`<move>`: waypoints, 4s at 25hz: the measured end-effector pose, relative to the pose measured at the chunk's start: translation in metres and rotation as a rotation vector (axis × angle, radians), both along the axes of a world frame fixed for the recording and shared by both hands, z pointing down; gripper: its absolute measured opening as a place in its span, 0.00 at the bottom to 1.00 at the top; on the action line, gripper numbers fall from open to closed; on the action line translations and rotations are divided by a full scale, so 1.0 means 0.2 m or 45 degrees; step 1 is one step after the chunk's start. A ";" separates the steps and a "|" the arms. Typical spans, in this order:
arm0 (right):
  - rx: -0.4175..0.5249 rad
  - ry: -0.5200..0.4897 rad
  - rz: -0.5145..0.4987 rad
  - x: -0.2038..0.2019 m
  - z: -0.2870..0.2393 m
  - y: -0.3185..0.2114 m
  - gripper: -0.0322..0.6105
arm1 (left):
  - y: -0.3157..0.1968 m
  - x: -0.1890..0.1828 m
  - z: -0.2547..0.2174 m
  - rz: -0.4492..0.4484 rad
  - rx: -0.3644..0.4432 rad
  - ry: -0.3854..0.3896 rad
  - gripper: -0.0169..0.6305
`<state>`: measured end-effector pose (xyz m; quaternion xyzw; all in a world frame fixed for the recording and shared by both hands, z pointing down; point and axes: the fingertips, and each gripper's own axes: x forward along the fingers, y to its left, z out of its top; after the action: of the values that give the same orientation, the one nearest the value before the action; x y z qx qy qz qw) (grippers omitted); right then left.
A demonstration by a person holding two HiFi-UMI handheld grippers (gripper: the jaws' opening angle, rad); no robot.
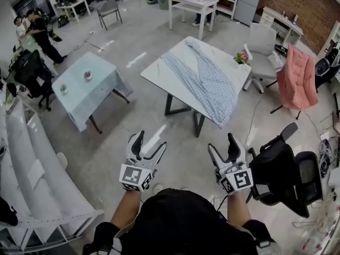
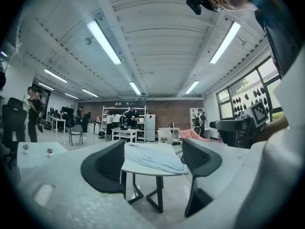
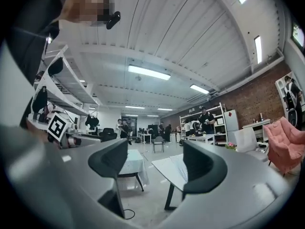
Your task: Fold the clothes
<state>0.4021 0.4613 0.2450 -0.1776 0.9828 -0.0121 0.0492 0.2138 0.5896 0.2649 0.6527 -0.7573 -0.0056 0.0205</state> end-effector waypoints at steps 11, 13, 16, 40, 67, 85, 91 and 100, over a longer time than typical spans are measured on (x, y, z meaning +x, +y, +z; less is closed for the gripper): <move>-0.003 -0.057 0.081 0.21 -0.05 -0.10 0.80 | -0.09 0.10 0.00 -0.017 0.018 0.065 0.81; -0.020 -0.067 0.092 0.24 -0.05 -0.13 0.80 | -0.10 0.11 -0.02 -0.029 0.032 0.069 0.81; -0.030 -0.077 0.094 0.29 -0.05 -0.15 0.80 | -0.11 0.13 -0.03 -0.049 0.044 0.060 0.81; -0.136 0.018 0.234 0.02 0.11 -0.82 0.75 | -0.91 -0.16 0.15 0.205 -0.070 0.017 0.80; -0.342 0.144 0.642 0.02 0.43 -1.28 0.65 | -1.72 -0.17 0.51 0.728 -0.277 0.068 0.80; -0.562 0.400 0.445 0.08 1.00 -1.83 0.56 | -2.20 0.12 0.82 0.759 -0.494 0.008 0.77; -0.694 0.537 0.409 0.06 1.36 -1.78 0.52 | -2.20 0.16 1.01 0.809 -0.643 -0.023 0.77; -0.891 0.498 0.482 0.07 1.62 -1.79 0.46 | -2.21 0.21 1.21 0.900 -0.745 -0.095 0.74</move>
<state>0.4151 0.1037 0.5688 -0.3595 0.8605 -0.3010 -0.1993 0.2556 0.1480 0.5074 0.8375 -0.4583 0.2392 0.1771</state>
